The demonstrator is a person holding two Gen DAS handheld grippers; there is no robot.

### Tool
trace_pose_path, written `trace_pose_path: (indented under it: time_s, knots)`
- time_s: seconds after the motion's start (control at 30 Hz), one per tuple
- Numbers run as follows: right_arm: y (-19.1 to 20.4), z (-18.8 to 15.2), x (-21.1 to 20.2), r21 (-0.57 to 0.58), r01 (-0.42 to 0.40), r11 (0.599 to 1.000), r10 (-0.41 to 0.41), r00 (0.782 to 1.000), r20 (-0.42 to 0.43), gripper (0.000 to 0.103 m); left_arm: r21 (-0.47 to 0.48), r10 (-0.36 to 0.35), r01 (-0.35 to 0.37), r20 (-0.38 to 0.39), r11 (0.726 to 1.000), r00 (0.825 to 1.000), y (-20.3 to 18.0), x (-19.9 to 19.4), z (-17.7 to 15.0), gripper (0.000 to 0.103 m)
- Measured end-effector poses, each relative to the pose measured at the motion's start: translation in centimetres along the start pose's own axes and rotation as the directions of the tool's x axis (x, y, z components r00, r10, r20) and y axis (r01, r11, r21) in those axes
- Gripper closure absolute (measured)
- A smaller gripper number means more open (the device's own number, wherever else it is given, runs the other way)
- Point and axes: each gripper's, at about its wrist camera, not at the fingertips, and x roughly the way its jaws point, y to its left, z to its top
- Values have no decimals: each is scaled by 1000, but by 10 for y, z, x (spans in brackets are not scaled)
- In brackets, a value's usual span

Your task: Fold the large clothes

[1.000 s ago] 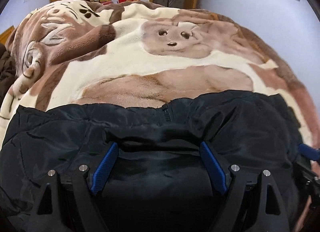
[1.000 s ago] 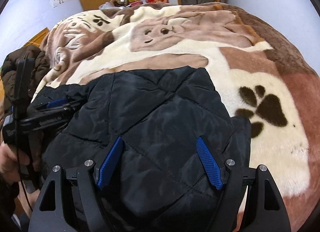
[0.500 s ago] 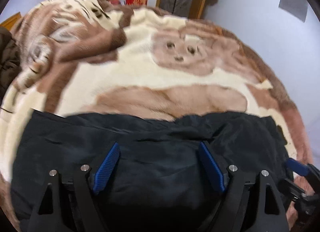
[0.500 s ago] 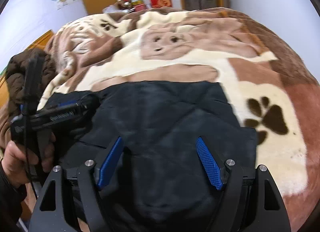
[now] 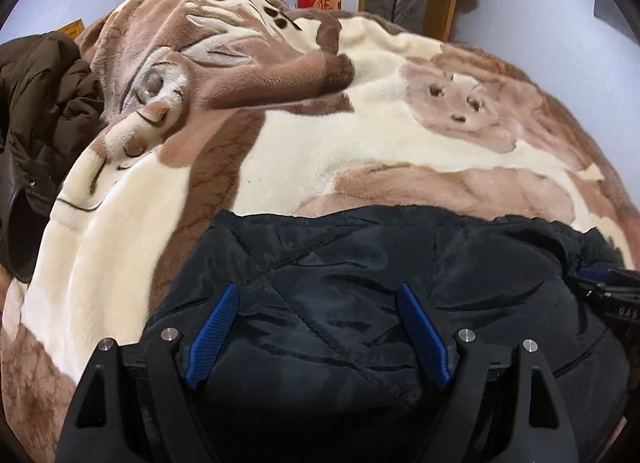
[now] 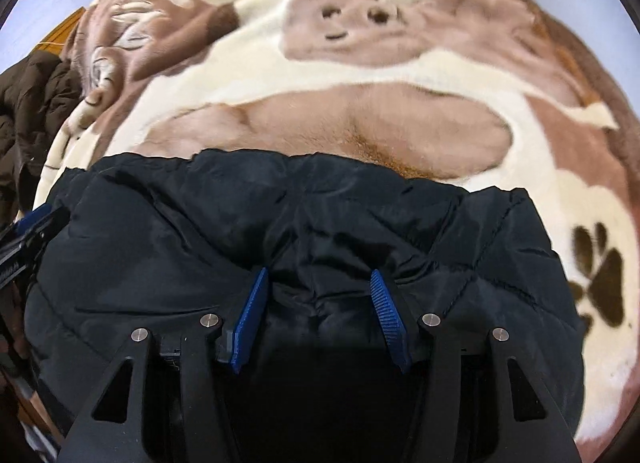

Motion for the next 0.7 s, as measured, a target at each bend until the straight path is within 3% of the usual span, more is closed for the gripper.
trace_pose_path:
  time_s: [0.17, 0.3, 0.43, 0.5, 0.6, 0.7]
  knots:
    - [1, 0, -6, 13, 7, 1000, -7, 1000, -9, 49, 18, 18, -17, -9, 1000, 1000, -4, -9, 4, 20]
    - [-9, -10, -55, 19, -17, 1000, 16, 996, 86, 50, -22, -31, 32, 42, 999, 999, 15, -47, -1, 20]
    - [-28, -48, -108, 16, -14, 1000, 11, 983, 181, 50, -25, -47, 49, 89, 998, 995, 31, -79, -20, 20]
    - [-35, -65, -107, 22, -6, 1000, 3, 987, 163, 50, -24, -71, 73, 77, 997, 995, 33, -80, -34, 20]
    - [-43, -77, -80, 17, 28, 999, -30, 993, 111, 50, 14, -42, 42, 21, 999, 999, 26, -55, -50, 20]
    - [-50, -64, -58, 32, 32, 999, -35, 996, 81, 50, -7, -37, 37, 2, 999, 999, 24, -34, -49, 18]
